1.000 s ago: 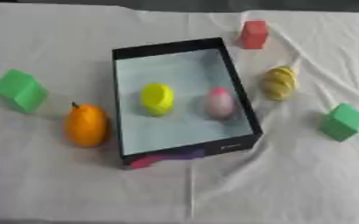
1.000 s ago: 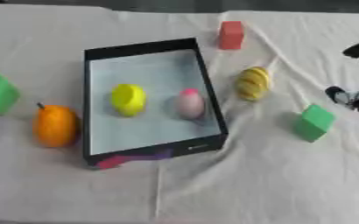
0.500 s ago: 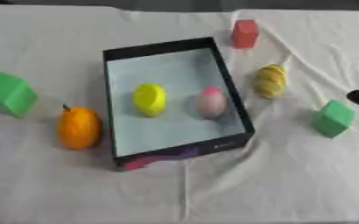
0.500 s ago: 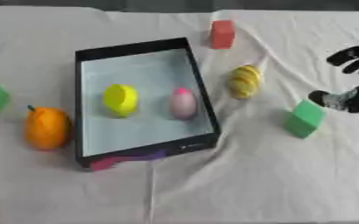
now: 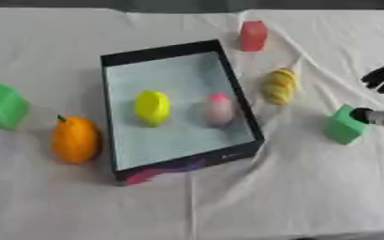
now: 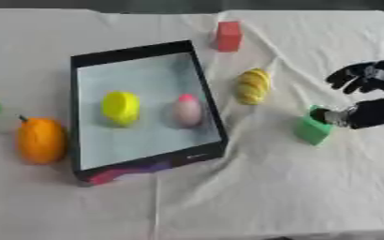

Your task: Pick up objects on the table and place them in the box.

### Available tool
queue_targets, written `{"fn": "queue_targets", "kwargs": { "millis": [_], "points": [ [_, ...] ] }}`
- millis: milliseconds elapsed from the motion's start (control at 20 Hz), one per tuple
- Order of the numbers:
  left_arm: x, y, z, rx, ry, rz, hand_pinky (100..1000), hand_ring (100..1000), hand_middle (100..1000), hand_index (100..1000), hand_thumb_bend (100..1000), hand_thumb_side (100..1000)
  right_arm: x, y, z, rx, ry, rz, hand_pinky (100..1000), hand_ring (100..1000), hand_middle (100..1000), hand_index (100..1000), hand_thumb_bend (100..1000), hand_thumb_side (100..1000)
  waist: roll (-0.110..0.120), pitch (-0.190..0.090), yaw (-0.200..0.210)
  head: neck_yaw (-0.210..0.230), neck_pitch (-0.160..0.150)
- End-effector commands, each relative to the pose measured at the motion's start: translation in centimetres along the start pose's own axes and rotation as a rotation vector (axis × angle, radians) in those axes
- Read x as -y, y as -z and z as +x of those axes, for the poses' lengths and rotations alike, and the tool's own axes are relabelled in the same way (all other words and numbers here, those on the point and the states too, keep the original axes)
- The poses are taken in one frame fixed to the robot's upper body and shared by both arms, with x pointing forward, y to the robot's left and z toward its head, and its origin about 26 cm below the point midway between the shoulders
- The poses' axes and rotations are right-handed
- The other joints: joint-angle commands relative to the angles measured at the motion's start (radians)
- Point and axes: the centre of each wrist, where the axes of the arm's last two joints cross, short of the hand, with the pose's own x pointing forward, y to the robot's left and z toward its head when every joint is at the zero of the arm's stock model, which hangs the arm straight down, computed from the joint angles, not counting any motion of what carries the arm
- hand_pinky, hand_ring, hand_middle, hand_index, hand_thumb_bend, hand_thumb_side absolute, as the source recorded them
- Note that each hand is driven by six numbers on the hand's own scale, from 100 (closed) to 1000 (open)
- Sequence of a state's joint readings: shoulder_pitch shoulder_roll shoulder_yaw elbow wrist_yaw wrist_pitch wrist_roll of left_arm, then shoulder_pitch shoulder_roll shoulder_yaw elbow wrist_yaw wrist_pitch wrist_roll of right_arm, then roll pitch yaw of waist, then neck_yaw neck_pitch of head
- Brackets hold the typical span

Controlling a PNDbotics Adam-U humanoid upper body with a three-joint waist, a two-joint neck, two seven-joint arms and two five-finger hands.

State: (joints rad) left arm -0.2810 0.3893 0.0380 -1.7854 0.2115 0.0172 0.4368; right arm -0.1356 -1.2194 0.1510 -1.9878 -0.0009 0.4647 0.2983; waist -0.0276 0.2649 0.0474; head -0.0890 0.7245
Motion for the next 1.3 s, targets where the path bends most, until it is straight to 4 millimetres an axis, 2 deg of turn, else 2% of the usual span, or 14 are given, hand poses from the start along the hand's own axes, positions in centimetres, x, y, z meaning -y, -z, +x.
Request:
{"fn": "queue_targets", "kwargs": {
  "millis": [50, 250, 400, 600, 1300],
  "points": [
    [0.0, 0.4, 0.6, 0.024, 0.001, -0.014, 718, 796, 676, 743, 106, 821, 0.7, -0.1, 0.3, -0.013, -0.044, -0.011, 899, 843, 804, 887, 452, 466, 0.004, -0.018, 0.001, -0.004, -0.019],
    [0.1, 0.4, 0.7, 0.023, -0.001, -0.017, 717, 796, 676, 743, 106, 822, 0.6, 0.4, -0.2, -0.041, -0.063, -0.017, 897, 848, 806, 890, 452, 482, 0.006, -0.015, 0.003, -0.003, -0.02],
    [0.2, 0.3, 0.6, 0.021, -0.001, -0.024, 717, 795, 674, 742, 103, 822, 0.5, 0.9, -0.8, -0.073, -0.064, -0.019, 892, 851, 804, 892, 450, 424, 0.007, -0.013, 0.004, 0.0, -0.02],
    [0.2, 0.3, 0.6, 0.021, -0.001, -0.023, 717, 795, 673, 742, 103, 822, 0.3, 1.5, -1.6, -0.1, -0.049, -0.009, 892, 853, 804, 891, 450, 410, 0.009, -0.01, 0.005, 0.0, -0.016],
    [0.4, 0.3, 0.7, 0.019, -0.007, -0.035, 717, 796, 669, 741, 103, 822, -0.1, 3.0, -2.8, -0.124, -0.061, 0.056, 892, 865, 818, 899, 449, 423, 0.012, -0.006, 0.012, 0.0, -0.017]
  ]
}}
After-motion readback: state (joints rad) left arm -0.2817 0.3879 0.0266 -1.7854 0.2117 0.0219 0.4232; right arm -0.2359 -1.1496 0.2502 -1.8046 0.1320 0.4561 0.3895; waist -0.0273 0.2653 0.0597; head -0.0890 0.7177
